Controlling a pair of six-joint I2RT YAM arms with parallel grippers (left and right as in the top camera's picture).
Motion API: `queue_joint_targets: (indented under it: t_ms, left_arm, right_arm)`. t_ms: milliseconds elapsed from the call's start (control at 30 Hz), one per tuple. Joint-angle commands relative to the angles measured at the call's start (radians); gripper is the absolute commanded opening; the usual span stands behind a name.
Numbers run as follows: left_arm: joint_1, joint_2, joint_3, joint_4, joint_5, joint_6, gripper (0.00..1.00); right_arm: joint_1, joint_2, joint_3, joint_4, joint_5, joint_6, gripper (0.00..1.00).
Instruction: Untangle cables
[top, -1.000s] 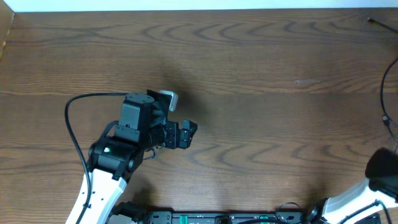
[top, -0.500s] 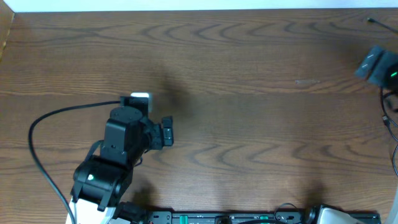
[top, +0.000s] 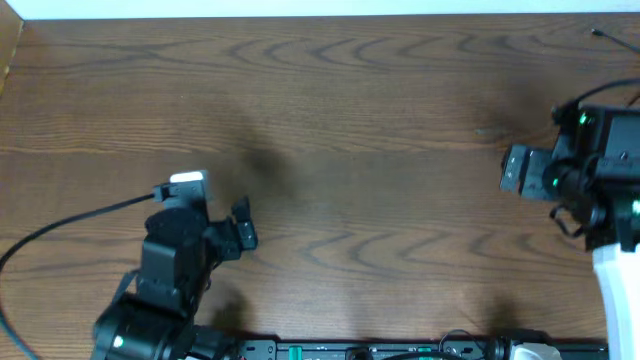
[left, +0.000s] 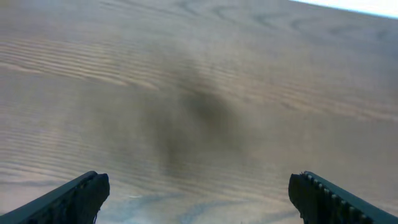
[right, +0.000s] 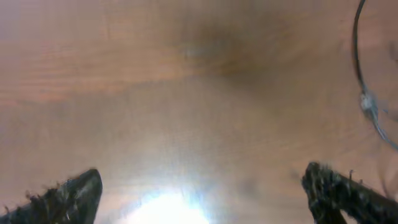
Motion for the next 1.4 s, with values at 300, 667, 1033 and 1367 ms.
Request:
queue_joint_targets:
  t_ms: [300, 667, 1033, 1367]
  left_arm:
    - [-0.003, -0.141, -0.084, 0.004, -0.080, -0.001, 0.98]
    - [-0.003, -0.512, -0.248, -0.052, -0.089, -0.031, 0.98]
    - [-0.003, -0.549, -0.286, -0.011, 0.082, 0.113, 1.00]
    - [-0.003, -0.549, -0.286, -0.012, 0.071, 0.113, 0.98]
  right_arm:
    - [0.018, -0.609, -0.348, 0.111, 0.034, 0.100, 0.99]
    - [0.018, -0.655, -0.359, 0.075, 0.008, 0.112, 0.99]
    - [0.018, -0.649, -0.359, 0.063, -0.101, 0.061, 0.99]
    - [0.018, -0.648, -0.360, 0.052, -0.064, 0.065, 0.99]
